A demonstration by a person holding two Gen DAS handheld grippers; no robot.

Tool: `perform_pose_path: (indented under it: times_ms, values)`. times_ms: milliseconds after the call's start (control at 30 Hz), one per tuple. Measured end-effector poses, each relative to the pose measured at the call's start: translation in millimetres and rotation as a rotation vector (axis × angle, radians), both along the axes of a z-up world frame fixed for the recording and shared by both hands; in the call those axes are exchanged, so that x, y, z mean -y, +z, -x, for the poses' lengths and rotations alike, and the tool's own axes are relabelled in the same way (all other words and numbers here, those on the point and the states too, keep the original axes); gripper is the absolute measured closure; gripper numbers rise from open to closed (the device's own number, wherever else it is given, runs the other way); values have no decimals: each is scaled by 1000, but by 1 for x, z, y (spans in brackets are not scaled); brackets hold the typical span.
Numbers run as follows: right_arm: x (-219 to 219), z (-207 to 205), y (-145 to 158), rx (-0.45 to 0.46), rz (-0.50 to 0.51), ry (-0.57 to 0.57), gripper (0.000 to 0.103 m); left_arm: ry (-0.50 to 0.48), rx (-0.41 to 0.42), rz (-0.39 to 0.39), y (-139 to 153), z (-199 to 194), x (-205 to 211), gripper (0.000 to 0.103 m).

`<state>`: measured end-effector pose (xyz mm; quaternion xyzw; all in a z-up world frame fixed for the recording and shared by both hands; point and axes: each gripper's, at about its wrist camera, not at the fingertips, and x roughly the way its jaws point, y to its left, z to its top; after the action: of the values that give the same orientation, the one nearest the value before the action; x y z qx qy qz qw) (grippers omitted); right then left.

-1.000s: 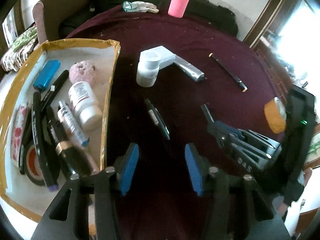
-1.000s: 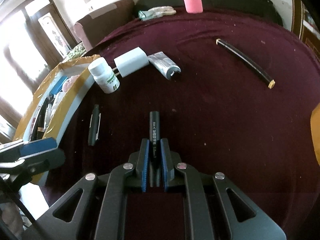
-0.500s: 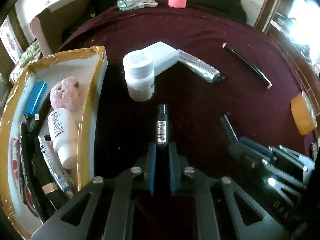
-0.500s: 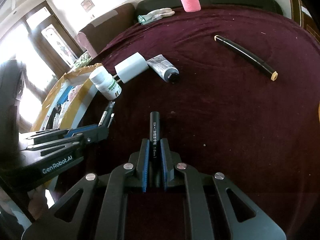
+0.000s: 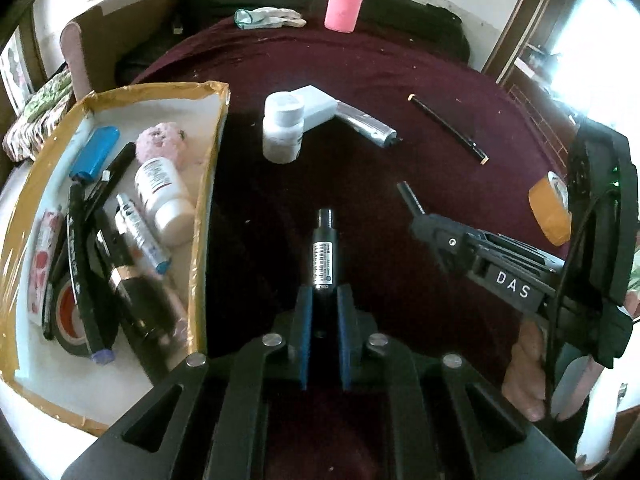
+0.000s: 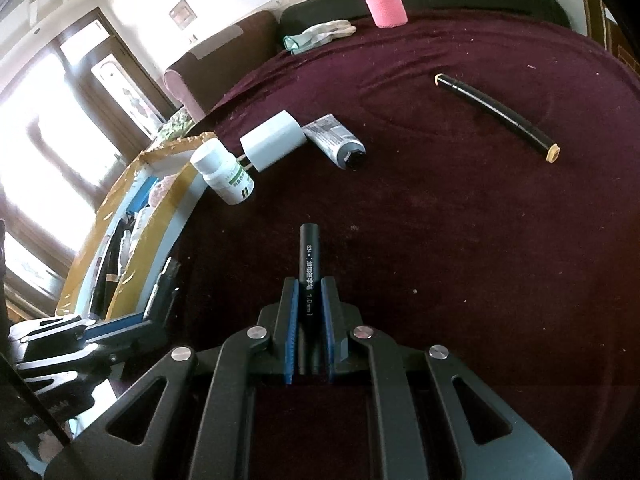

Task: Organize objects
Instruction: 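Carry both black pens over the tray and lower them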

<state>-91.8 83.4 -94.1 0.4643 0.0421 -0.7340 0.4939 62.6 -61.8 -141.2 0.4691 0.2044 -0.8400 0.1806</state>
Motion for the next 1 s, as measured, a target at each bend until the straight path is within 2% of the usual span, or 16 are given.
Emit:
perform_pose_path:
  times_ms: [333,400,467,567,667,767,867,1000]
  values:
    - [-4,-7,9,-97,-39,-85,95,10,-31,-29,3,-21,0,94]
    - [-9,-15,13,-72,-11,-94,95,17,-46,-37,7,-26,2,94]
    - [-10,-25,17,-37,23,-77,94,27,-65,-44,14,-32,6,94]
    - [-5,-46,33,-42,64,-41,94,44,-96,-58,23,-41,14,94]
    - [12,-69,50,-46,87,40,94,67,-116,-74,31,-52,25,94]
    - [29,-88,56,-70,69,91,94,96,-132,-70,39,-67,39,94]
    - [50,-103,55,-42,42,148,94,149,-145,-67,44,-86,59,94]
    - [71,-118,54,-50,8,183,94,213,-147,-65,43,-106,82,94]
